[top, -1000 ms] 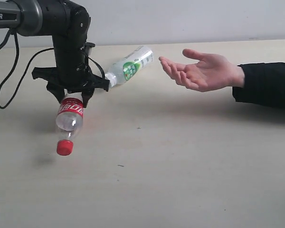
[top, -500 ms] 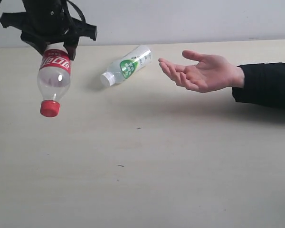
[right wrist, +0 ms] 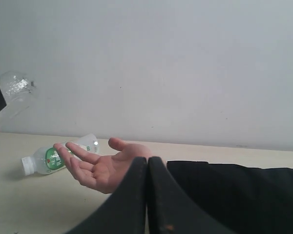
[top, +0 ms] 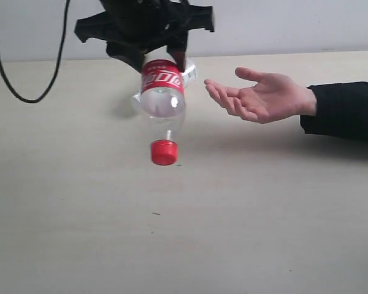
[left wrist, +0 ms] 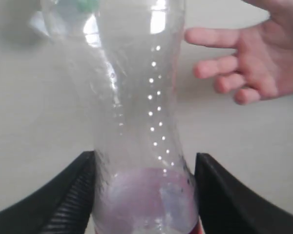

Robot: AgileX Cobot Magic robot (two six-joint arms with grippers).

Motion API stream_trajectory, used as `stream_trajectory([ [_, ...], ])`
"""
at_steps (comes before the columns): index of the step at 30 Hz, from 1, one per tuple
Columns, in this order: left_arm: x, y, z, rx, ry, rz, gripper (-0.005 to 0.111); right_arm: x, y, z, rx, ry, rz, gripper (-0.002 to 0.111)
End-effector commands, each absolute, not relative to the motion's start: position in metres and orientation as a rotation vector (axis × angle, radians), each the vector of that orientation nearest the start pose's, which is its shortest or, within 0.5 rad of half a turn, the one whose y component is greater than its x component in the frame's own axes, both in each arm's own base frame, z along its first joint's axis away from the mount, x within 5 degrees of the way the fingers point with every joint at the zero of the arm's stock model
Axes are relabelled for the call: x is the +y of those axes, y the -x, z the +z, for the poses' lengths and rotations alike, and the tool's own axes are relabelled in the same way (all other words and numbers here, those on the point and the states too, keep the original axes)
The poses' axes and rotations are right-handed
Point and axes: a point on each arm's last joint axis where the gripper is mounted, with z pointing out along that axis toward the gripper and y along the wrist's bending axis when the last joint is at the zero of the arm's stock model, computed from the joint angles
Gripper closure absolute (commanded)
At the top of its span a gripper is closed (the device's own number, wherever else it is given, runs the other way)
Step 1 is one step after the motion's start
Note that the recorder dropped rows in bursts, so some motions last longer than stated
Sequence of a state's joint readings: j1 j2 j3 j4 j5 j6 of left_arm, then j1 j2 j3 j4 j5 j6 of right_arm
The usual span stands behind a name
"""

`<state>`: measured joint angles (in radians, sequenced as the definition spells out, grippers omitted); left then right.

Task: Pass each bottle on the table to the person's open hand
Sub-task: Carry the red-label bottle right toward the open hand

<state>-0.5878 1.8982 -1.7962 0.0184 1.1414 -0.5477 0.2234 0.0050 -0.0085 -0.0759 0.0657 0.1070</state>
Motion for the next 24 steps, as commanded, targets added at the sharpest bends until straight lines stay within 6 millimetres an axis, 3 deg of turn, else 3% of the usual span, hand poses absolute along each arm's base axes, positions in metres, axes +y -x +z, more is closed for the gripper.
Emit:
stream_trajectory([
  [1,-0.263,-0.337,0.324,2.789,-0.069,-0.372,0.107,0.012,-0.055,0.209,1.541,0.143,0.194,0.108],
  [7,-0.310,-0.346,0.316,2.757,-0.078,-0.435,0.107,0.012,-0.055,0.209,1.541,0.143,0.194,0.108],
  [20,-0.332,-0.363,0.275,2.800,-0.012,-0.386,0.107,0.012,-0.055,0.209,1.541,0.143,0.194,0.108],
  [24,-0.338,-0.364,0.273,2.786,0.002,-0.441,0.107,0.012,-0.055,0.209,1.541,0.143,0.194,0.108],
])
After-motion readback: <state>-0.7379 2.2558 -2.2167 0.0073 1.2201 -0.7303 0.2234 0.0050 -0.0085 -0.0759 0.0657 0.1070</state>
